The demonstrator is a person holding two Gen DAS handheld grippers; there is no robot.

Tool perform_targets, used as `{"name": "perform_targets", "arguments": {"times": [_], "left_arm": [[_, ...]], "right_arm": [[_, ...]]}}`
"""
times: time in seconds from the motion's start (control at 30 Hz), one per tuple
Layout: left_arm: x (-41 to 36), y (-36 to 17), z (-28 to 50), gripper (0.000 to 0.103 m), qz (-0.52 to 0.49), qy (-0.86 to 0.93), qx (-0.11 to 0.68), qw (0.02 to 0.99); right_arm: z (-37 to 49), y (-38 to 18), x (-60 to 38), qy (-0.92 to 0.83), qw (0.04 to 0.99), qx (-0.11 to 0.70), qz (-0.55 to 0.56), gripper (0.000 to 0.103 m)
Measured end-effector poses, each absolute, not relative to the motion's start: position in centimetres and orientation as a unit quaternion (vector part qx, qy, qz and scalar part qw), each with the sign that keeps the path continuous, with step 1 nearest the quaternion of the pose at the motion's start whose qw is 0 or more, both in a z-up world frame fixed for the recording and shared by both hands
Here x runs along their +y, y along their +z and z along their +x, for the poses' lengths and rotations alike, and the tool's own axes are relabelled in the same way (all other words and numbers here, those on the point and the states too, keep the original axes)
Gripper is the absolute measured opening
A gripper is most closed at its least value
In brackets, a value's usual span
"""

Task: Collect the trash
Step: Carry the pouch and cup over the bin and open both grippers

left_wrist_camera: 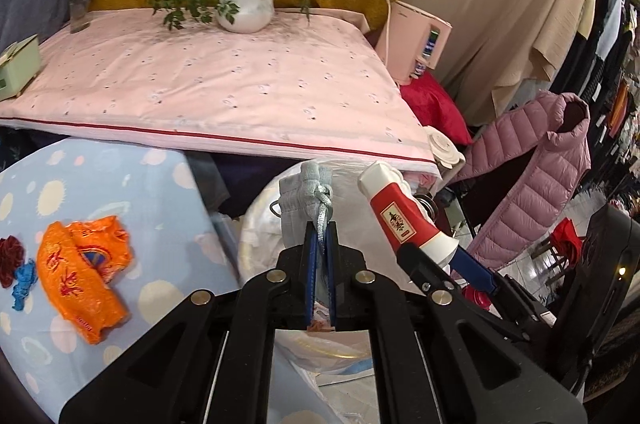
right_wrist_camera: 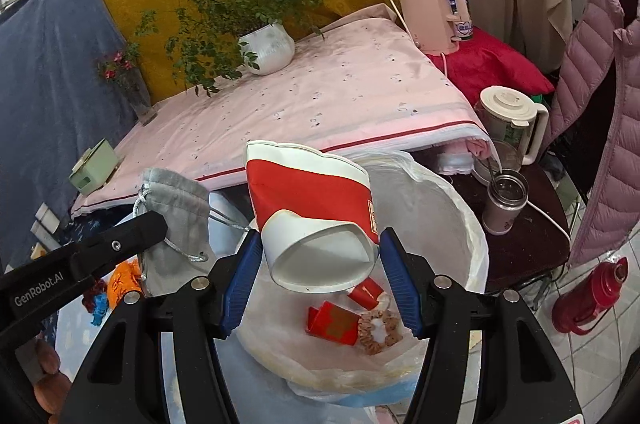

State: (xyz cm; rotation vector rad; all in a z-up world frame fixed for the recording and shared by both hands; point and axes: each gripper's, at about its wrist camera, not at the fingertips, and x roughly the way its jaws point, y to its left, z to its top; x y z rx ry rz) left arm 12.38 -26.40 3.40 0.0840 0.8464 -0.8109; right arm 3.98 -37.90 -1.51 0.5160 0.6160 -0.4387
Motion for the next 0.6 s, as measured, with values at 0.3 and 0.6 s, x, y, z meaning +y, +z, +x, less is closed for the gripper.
{"name": "perform_targets", "arguments": {"times": [0.3, 0.6], "left_arm": [[-27.3, 3.2, 12.3, 0.068, 0.045, -0.356, 0.371, 0.856], [-24.2, 2.8, 13.9, 0.069, 0.05, -0.313, 0.378, 0.87]], "right_arm": [[3.8, -3.1, -38.8, -0.232, 0.888, 0.311, 0.247, 0.061], [4.8, -2.0, -36.3, -0.21, 0.9, 0.308, 0.228, 0.064]]}}
